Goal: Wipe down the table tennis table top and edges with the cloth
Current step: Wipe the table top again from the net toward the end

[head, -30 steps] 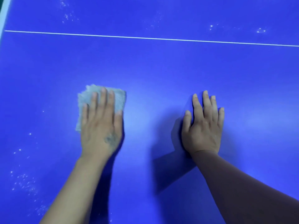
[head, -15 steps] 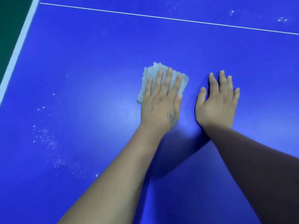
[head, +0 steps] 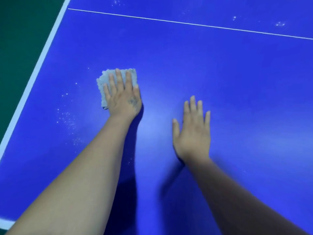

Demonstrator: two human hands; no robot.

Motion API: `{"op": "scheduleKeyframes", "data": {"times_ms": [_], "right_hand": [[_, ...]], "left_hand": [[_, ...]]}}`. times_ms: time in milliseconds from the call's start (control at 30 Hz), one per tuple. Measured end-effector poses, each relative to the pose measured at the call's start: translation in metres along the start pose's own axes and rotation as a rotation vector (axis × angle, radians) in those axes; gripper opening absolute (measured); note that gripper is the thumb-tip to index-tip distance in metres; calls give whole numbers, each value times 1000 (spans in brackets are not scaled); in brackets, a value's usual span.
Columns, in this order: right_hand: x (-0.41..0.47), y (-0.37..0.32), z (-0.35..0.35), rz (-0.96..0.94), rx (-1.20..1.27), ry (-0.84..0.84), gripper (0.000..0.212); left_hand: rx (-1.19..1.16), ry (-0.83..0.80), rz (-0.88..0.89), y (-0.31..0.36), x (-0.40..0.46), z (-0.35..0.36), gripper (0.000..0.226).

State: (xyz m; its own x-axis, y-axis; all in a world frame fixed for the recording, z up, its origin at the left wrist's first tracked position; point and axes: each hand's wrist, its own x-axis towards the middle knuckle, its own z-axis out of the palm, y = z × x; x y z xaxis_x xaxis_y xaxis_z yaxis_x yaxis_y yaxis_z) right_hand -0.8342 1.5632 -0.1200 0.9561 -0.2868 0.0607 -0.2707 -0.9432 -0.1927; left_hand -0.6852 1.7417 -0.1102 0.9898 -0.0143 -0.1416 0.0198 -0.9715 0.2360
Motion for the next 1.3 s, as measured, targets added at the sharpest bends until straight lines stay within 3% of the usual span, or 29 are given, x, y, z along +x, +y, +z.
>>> {"op": "scheduleKeyframes", "data": {"times_ms": [167, 267, 367, 533, 733, 800, 1033, 1300], "right_hand": [[-34, -2, 13, 43, -48, -13, 71], [-31, -4, 14, 43, -53, -21, 71], [-31, -5, 15, 47, -25, -3, 70], [-31, -5, 12, 47, 7, 5, 69], [-32, -4, 13, 52, 22, 8, 68], [-32, -3, 13, 50, 35, 16, 67], [-30, -5, 14, 50, 23, 31, 64], [-29, -5, 15, 56, -62, 16, 64]], "left_hand": [[62, 12, 380, 45, -33, 27, 63], [87, 9, 498, 36, -73, 35, 61], [78, -6, 480, 11, -122, 30, 59], [53, -81, 284, -40, -168, 11, 60], [-36, -20, -4, -34, -86, 6, 60], [-51, 9, -29, -13, -54, 9, 61], [22, 16, 338, 57, -59, 31, 60], [85, -73, 484, -10, -155, 22, 56]]}}
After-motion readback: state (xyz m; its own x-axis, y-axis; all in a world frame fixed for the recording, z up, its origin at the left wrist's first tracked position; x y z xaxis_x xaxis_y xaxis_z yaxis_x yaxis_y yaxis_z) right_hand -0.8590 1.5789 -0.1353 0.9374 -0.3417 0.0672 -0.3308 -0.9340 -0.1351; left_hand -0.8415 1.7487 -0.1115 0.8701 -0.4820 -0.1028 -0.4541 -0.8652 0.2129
